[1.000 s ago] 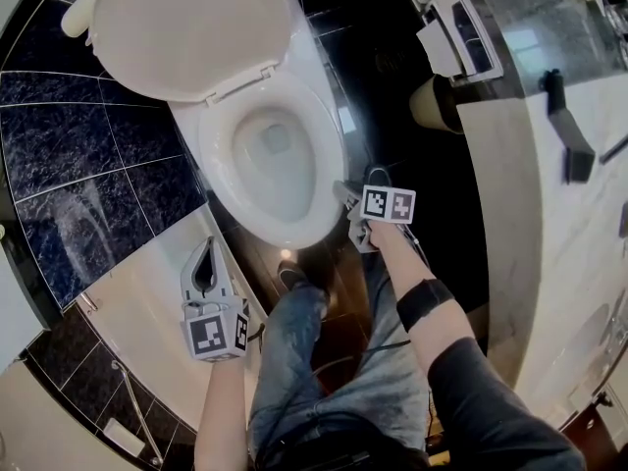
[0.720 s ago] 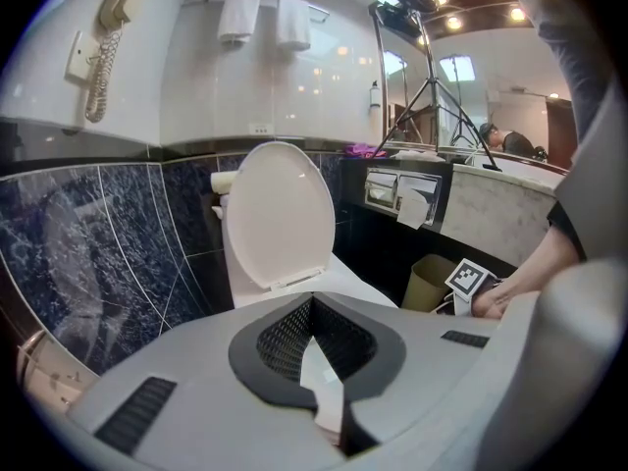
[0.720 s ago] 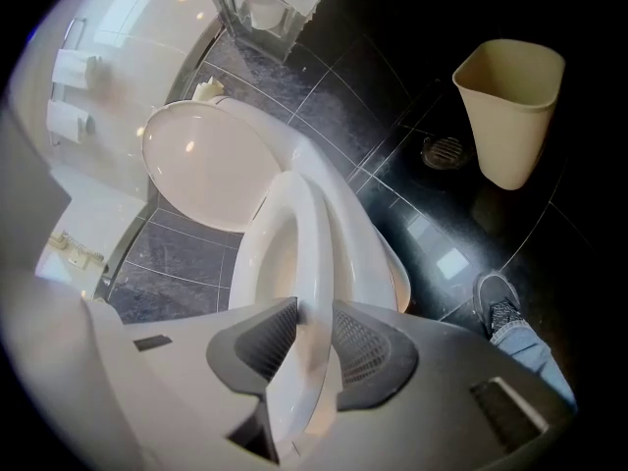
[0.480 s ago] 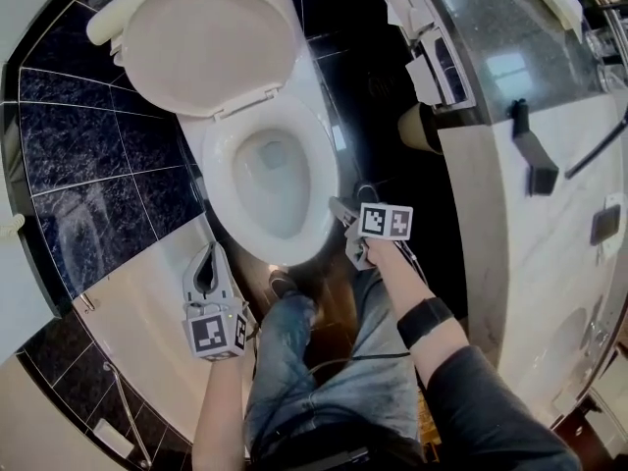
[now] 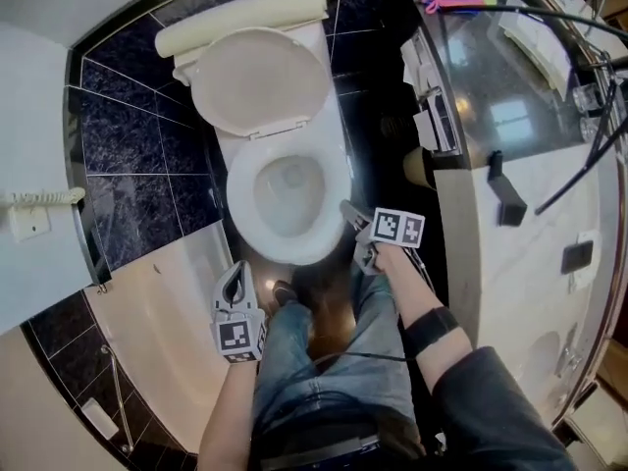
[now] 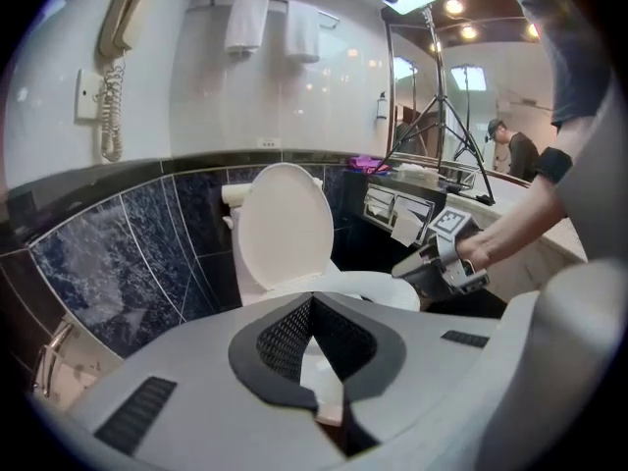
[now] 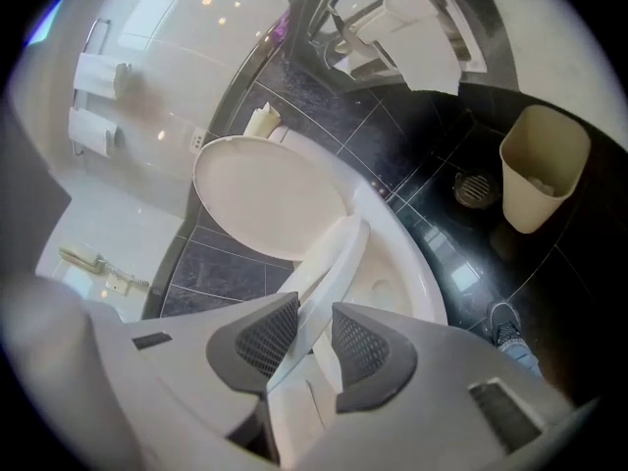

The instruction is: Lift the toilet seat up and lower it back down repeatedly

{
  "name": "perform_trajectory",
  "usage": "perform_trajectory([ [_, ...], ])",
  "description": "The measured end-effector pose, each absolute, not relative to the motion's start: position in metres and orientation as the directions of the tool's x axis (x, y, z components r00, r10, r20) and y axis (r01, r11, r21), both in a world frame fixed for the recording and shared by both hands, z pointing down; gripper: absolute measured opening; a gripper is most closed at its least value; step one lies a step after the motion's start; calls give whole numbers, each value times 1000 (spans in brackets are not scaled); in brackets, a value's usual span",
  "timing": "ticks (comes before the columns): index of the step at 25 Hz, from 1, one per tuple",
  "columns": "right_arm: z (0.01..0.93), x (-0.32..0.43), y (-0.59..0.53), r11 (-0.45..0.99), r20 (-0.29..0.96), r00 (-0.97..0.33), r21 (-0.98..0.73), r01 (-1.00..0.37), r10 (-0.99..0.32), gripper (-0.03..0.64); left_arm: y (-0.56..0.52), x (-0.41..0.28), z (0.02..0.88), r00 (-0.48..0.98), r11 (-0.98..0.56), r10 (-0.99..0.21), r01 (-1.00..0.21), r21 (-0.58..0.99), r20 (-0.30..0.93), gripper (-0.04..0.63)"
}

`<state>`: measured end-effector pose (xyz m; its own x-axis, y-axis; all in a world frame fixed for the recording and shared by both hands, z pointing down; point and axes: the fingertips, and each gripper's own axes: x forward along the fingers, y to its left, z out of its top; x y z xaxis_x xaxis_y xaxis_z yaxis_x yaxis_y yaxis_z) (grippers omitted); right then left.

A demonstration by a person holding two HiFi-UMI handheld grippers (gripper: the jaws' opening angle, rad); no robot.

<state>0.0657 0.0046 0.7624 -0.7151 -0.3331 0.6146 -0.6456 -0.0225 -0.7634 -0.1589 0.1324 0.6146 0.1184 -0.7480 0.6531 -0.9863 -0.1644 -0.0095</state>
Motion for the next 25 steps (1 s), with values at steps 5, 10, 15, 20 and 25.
perform_trajectory([
  [5,725,57,-27,-16,611,-716,-764,-645,-338,132,145,-143,643,153,-153,-673,-986,67,724,-5],
  [10,714,51,-40,-24,632,-714,-753,-657,-302,132,98,-115,655,183,-140,-666,-983,119,724,-5],
  [15,705,48,-52,-41,637,-718,-755,-654,-280,132,63,-112,647,140,-56,-699,-988,142,701,-5],
  [20,696,46,-63,-65,635,-720,-761,-646,-279,135,48,-120,638,95,-2,-718,-991,135,690,-6],
  [25,675,43,-80,-25,627,-717,-758,-652,-305,104,27,-125,622,89,5,-735,-991,137,673,-6],
])
